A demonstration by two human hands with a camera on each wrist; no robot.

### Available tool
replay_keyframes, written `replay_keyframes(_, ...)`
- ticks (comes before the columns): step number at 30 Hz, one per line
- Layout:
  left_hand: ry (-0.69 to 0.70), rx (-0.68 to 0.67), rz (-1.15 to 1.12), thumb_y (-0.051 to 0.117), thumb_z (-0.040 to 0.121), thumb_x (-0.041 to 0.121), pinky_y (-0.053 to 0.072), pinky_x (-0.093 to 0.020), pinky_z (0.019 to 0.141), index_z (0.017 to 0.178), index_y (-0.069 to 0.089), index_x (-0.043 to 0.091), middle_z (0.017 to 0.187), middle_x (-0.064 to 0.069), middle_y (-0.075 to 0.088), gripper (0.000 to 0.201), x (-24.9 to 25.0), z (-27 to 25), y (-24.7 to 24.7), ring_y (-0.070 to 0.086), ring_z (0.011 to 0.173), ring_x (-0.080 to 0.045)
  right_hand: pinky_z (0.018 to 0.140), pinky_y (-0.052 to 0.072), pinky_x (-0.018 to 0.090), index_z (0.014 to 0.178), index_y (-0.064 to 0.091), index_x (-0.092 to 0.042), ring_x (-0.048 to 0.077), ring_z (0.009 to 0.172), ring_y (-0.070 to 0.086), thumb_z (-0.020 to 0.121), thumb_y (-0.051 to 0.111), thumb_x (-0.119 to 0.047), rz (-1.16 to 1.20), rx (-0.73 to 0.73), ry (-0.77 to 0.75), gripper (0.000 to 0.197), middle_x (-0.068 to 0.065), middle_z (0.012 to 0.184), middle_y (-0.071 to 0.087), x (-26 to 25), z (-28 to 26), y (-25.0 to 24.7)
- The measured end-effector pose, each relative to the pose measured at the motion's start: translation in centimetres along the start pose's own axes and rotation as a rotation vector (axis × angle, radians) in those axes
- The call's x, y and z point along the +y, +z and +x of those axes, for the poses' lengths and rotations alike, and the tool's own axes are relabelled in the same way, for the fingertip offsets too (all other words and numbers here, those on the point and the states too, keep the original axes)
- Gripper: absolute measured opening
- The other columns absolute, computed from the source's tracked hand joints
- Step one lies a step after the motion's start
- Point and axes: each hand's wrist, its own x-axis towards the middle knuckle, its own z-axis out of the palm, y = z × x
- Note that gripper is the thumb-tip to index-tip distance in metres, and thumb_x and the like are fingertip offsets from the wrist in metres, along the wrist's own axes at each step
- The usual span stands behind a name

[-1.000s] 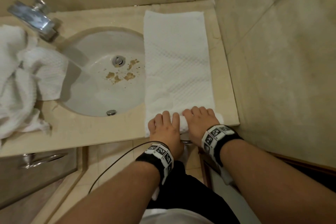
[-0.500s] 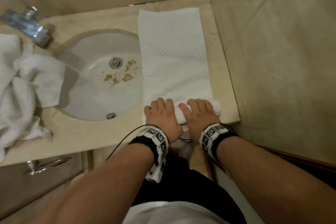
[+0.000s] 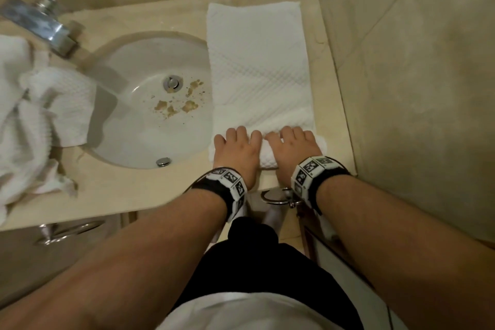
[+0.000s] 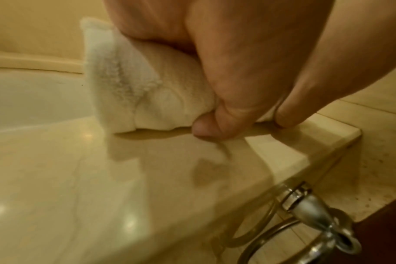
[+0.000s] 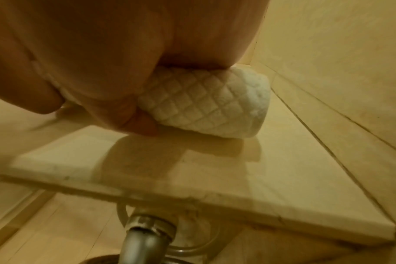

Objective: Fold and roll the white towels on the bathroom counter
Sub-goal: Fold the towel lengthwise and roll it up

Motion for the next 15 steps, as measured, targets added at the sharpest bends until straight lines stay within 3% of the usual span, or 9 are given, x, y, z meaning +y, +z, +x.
replay_keyframes(10, 0.014, -0.111, -0.093, 0.071, 0.066, 0.033, 0.033, -0.047, 0.091, 0.126, 0.038, 0.018, 0.123, -0.01, 0.045, 0.069, 2.1, -4.3, 1.9, 0.043, 0.112, -0.035, 0.098, 0.033, 0.043, 0.144, 0.033, -0.023, 0.032, 0.117, 0.043, 0.074, 0.059, -0.039, 0.106, -0.085, -0.024, 0.076, 0.009, 0.131, 0.043, -0.9, -5.5, 1.5)
replay_keyframes(14, -0.007, -0.111, -0.132, 0.065, 0.068, 0.039, 0.032, -0.047, 0.092, 0.124, 0.039, 0.018, 0.122, -0.01, 0.044, 0.065, 1.6, -3.2, 1.6, 0.041, 0.111, -0.034, 0.089, 0.034, 0.045, 0.126, 0.052, -0.008, 0.034, 0.097, 0.05, 0.054, 0.068, -0.033, 0.074, 0.081, -0.088, 0.078, 0.014, 0.111, 0.05, -0.8, -5.4, 1.6)
replay_keyframes(15, -0.021, -0.102, -0.147, 0.063, 0.067, 0.039, 0.032, -0.046, 0.092, 0.124, 0.04, 0.017, 0.122, -0.01, 0.044, 0.065, 1.5, -2.8, 1.5, 0.041, 0.111, -0.034, 0.088, 0.033, 0.046, 0.123, 0.053, -0.007, 0.034, 0.094, 0.048, 0.054, 0.066, -0.032, 0.039, 0.137, -0.125, 0.075, 0.015, 0.11, 0.052, -0.7, -5.4, 1.9)
